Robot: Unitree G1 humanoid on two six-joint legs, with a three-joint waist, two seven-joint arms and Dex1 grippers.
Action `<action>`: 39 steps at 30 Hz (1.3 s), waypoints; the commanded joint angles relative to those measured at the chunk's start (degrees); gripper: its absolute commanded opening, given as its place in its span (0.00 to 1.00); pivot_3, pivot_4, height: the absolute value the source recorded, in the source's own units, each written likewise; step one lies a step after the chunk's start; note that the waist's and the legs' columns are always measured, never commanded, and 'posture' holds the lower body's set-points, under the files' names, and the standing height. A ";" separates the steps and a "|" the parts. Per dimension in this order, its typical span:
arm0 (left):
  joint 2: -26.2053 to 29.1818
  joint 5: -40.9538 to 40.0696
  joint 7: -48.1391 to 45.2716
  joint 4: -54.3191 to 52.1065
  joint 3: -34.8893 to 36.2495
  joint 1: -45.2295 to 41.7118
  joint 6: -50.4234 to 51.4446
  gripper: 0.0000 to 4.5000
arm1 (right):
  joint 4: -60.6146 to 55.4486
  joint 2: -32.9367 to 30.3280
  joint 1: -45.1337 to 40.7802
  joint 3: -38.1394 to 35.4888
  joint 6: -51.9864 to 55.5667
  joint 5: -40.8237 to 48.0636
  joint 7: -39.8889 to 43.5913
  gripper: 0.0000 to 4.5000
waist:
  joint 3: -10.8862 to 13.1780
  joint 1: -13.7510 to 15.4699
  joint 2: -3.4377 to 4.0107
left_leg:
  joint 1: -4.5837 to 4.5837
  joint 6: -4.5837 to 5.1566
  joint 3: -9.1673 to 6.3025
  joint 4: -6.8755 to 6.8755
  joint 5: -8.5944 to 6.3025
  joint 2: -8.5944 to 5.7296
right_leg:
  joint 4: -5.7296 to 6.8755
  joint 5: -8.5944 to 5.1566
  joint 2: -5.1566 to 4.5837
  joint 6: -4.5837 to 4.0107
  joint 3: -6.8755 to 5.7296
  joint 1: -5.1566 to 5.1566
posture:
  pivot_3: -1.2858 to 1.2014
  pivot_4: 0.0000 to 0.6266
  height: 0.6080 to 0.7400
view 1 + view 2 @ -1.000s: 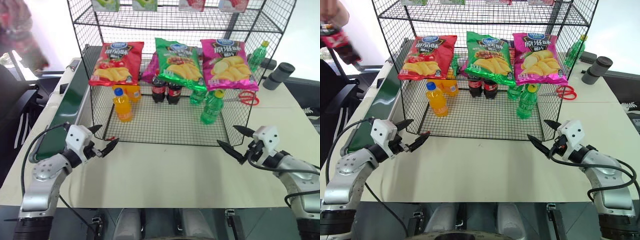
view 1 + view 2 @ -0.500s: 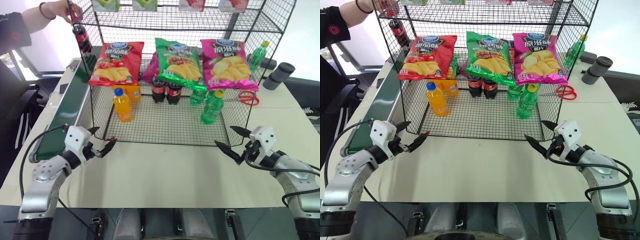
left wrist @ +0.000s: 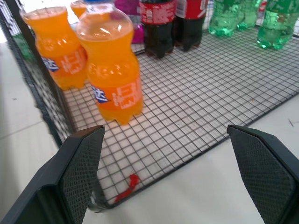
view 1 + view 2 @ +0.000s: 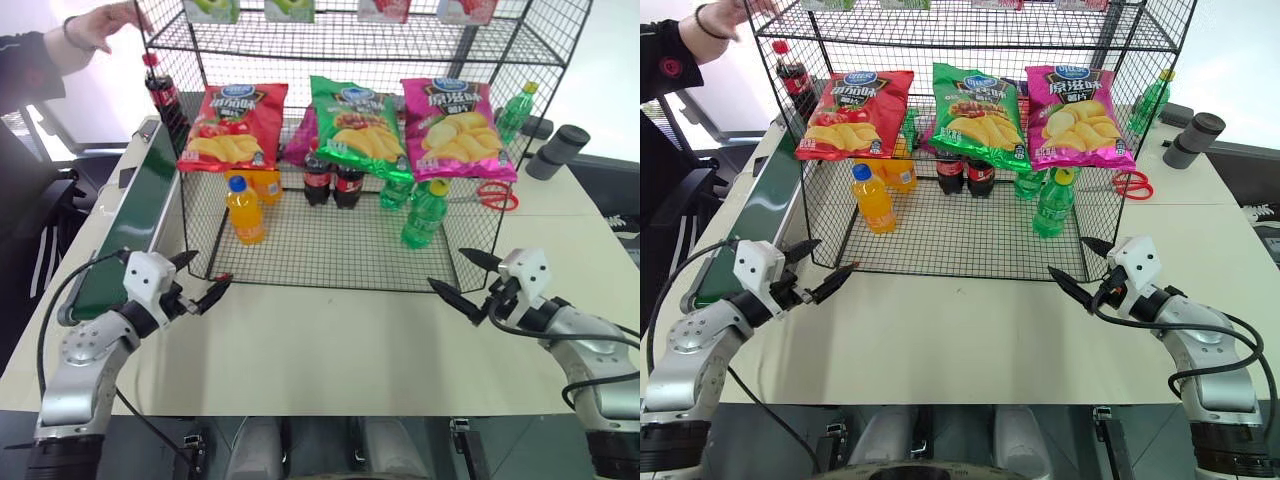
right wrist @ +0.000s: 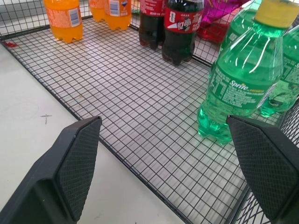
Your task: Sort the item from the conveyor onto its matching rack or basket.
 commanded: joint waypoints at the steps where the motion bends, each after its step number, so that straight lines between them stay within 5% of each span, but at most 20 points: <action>1: -0.76 -4.20 2.57 -0.11 6.29 -2.04 -0.87 1.00 | -0.44 0.16 -0.69 -0.46 -0.94 0.41 0.16 0.99 | 0.00 0.01 0.00 | 0.00 0.00 0.00 0.00 0.00 0.00 | 0.00 0.00 0.00 0.00 0.00 0.00 | 0.52 0.24 1.00; 13: -3.40 -7.37 15.25 1.79 18.09 -2.65 0.33 1.00 | -1.57 0.95 -2.51 2.25 -0.09 1.18 1.26 0.99 | -0.02 -0.04 -0.02 | 0.00 0.00 -0.01 0.02 0.00 0.00 | 0.02 0.01 -0.03 0.02 -0.01 0.01 | 0.52 0.24 1.00; 31: -5.21 0.16 22.10 8.13 14.04 -5.66 -2.81 1.00 | -20.26 12.96 -5.48 23.87 9.36 3.83 -1.72 0.99 | -0.09 -0.03 -0.15 | 0.00 -0.01 -0.05 0.03 0.00 -0.01 | 0.04 0.01 -0.16 0.01 -0.06 0.00 | 0.52 0.24 1.00; 39: -5.41 0.54 22.70 10.27 14.16 -6.73 -4.28 1.00 | -19.44 13.51 -8.06 25.77 9.55 4.44 -0.67 0.99 | -0.12 -0.08 -0.20 | 0.00 -0.01 -0.06 0.03 0.00 -0.03 | 0.06 0.01 -0.20 0.01 -0.08 0.00 | 0.52 0.24 1.00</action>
